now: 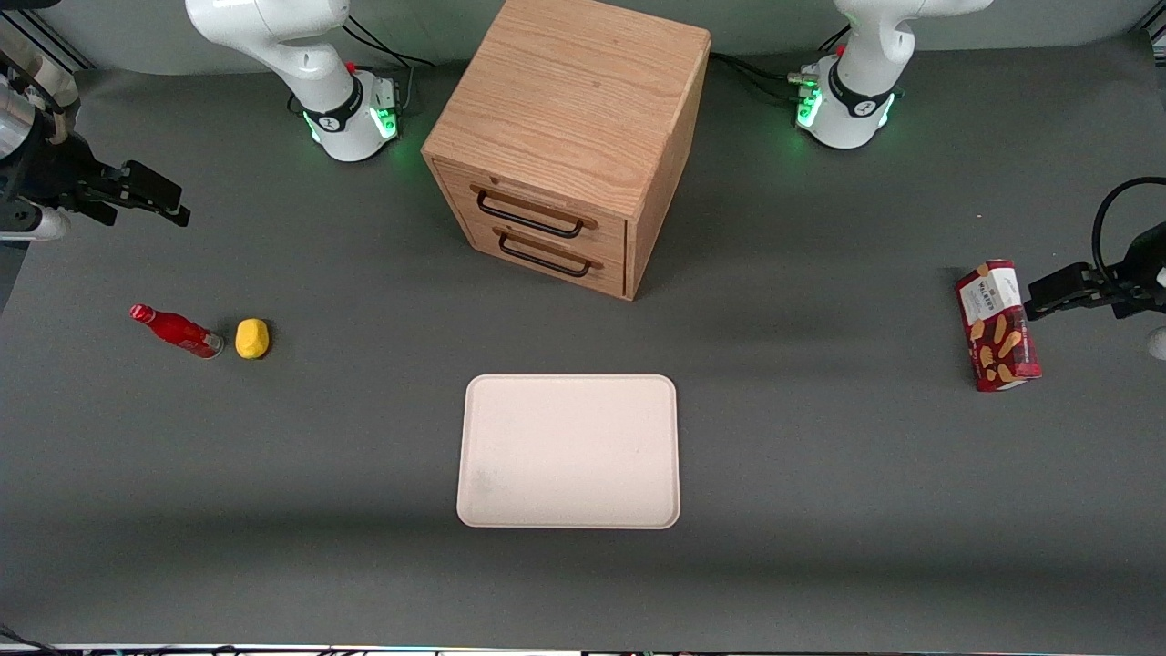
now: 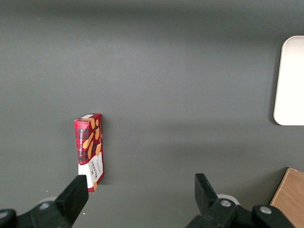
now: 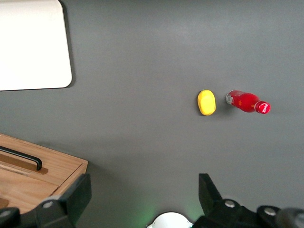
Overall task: Place coke bottle on tray
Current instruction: 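Move the right gripper down toward the red Coca-Cola bottle's cap end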
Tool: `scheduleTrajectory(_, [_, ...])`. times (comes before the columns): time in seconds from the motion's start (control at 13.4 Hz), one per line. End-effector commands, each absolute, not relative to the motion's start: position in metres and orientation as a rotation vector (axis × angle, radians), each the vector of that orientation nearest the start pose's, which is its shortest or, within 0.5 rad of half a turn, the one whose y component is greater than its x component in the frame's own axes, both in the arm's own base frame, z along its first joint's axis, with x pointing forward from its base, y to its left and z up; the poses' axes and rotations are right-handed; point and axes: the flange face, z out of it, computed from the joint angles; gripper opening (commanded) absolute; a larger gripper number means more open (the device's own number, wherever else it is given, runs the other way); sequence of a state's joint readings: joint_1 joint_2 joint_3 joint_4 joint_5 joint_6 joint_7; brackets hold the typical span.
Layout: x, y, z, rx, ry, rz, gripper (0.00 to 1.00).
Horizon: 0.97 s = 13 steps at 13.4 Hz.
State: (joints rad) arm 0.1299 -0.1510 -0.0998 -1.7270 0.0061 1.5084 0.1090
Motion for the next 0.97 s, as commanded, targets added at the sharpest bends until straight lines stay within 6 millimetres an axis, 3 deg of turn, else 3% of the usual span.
scheduleTrajectory(0.0, [0.505,0.012,0.627,-3.143,0.129,0.135,1.0])
scheduleTrajectory(0.15, [0.511,0.005,0.617,-3.145,0.129,0.164,1.0])
scheduleTrajectory(0.37, [0.514,-0.019,0.602,-3.135,-0.011,0.196,1.0])
scheduleTrajectory(0.6, [0.517,-0.083,0.573,-3.147,-0.111,0.14,1.0])
scheduleTrajectory(0.89, [0.502,-0.172,0.483,-3.15,-0.253,0.03,1.0])
